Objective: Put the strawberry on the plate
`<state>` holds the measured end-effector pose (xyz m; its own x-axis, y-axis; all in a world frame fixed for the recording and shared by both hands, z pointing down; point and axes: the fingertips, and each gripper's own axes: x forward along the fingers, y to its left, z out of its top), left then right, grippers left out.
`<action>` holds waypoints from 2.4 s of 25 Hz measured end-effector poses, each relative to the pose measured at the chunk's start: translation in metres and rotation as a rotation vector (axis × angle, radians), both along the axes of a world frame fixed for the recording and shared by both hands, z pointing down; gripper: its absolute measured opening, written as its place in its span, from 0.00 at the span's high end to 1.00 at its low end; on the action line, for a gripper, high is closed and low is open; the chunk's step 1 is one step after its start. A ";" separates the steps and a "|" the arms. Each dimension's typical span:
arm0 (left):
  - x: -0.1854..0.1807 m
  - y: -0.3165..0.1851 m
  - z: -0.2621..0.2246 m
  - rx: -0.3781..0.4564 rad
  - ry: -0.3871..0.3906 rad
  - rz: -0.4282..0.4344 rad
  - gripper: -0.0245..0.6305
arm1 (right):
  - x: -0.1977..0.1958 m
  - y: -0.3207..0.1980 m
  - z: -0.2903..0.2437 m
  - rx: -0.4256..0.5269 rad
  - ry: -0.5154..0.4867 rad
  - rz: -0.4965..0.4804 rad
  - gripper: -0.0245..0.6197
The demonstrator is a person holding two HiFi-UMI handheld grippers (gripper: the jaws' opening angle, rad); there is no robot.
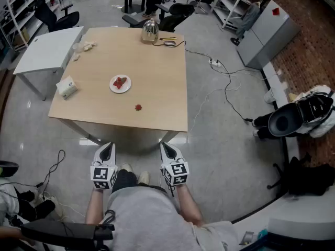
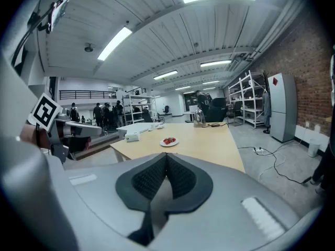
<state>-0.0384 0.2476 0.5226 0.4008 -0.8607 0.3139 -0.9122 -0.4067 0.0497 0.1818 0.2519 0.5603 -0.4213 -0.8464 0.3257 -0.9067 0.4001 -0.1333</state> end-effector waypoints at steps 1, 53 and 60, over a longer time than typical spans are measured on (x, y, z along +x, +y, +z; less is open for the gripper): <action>0.001 0.000 -0.001 0.001 0.000 0.001 0.93 | 0.000 0.000 -0.002 0.003 -0.006 0.000 0.95; -0.047 -0.186 0.050 -0.147 -0.003 -0.037 0.93 | -0.060 -0.209 0.047 -0.120 0.064 -0.095 0.95; -0.058 -0.202 0.074 -0.213 -0.004 -0.033 0.93 | -0.073 -0.227 0.080 -0.185 0.091 -0.110 0.95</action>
<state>-0.0960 0.0454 0.5971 0.3718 -0.7874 0.4916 -0.9252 -0.3573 0.1275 0.1092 0.0251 0.6402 -0.4696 -0.7197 0.5114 -0.8707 0.4733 -0.1334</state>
